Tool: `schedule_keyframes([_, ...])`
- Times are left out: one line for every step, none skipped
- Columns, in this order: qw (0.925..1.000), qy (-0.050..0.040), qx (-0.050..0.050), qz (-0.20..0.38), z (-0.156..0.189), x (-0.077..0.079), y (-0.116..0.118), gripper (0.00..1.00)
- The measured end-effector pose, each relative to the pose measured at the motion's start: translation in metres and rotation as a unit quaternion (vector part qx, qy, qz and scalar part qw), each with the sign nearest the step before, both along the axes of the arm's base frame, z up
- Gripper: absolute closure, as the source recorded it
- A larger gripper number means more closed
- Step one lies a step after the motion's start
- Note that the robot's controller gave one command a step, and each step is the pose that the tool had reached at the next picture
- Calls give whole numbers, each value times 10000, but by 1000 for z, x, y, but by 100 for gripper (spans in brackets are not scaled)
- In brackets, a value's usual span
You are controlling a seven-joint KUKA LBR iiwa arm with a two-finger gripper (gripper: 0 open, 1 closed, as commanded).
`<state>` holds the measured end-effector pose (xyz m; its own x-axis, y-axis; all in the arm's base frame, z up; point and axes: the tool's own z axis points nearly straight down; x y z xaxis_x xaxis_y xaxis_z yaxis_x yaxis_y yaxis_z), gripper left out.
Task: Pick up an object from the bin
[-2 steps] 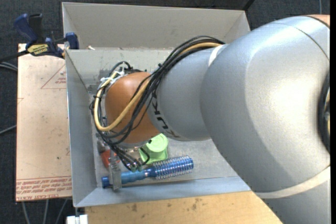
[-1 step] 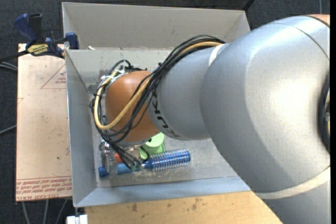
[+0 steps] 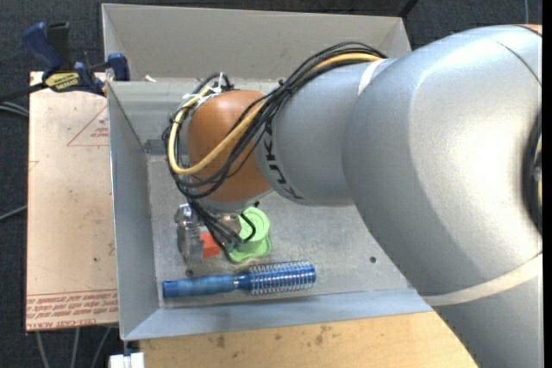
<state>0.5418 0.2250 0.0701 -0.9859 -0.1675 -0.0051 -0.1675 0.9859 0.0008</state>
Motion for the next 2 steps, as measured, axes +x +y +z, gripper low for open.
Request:
schedule_keyframes([10000,12,-4,5,4,8,-25,100])
schedule_keyframes([10000,15,2,13,4,7,-23,0])
